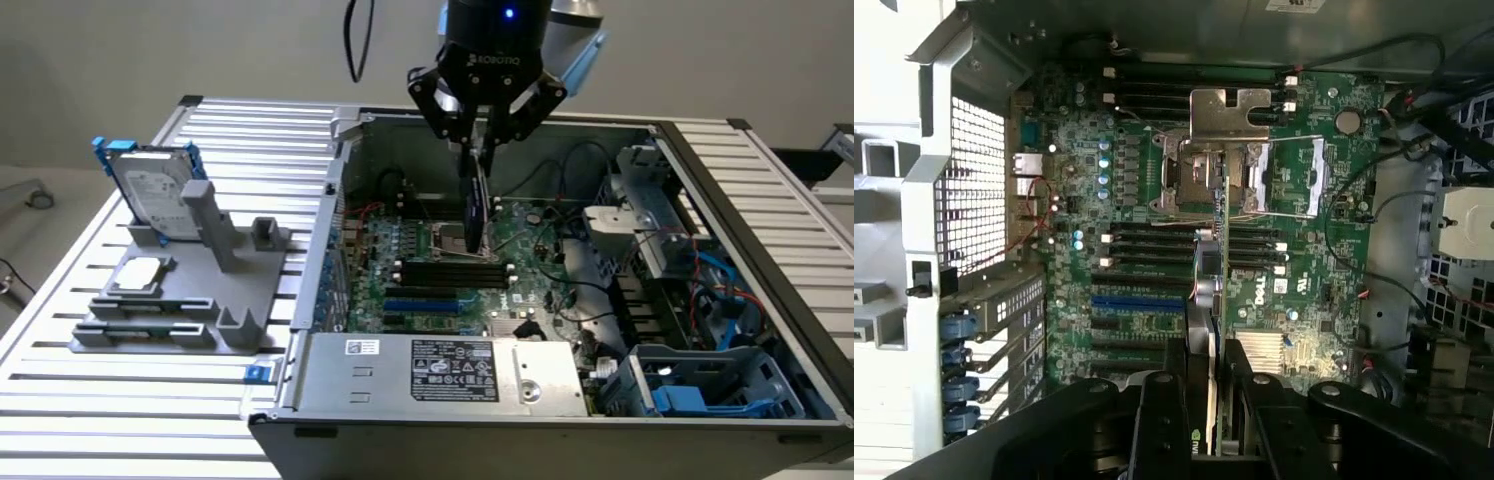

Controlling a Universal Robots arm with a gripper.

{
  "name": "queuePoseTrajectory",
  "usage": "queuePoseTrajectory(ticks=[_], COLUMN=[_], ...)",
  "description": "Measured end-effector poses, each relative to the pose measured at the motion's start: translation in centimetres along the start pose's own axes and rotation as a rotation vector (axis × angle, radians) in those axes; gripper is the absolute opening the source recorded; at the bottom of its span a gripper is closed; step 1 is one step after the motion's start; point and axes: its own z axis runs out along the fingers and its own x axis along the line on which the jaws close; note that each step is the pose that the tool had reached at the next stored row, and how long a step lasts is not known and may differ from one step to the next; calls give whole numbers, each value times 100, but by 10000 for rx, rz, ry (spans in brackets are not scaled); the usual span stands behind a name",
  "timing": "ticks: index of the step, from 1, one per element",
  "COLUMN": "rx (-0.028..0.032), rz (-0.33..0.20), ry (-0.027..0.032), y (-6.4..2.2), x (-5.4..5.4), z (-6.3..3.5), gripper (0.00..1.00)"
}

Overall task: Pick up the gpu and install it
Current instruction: 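Pick up the gpu and move the gpu toward the slot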

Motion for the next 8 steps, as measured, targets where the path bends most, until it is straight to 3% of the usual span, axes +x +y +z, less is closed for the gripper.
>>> queuePoseTrajectory(ticks=[8], rx=[-1], rz=[0], ry=[-1], y=[0], x=[-1], z=[1], gripper=[26])
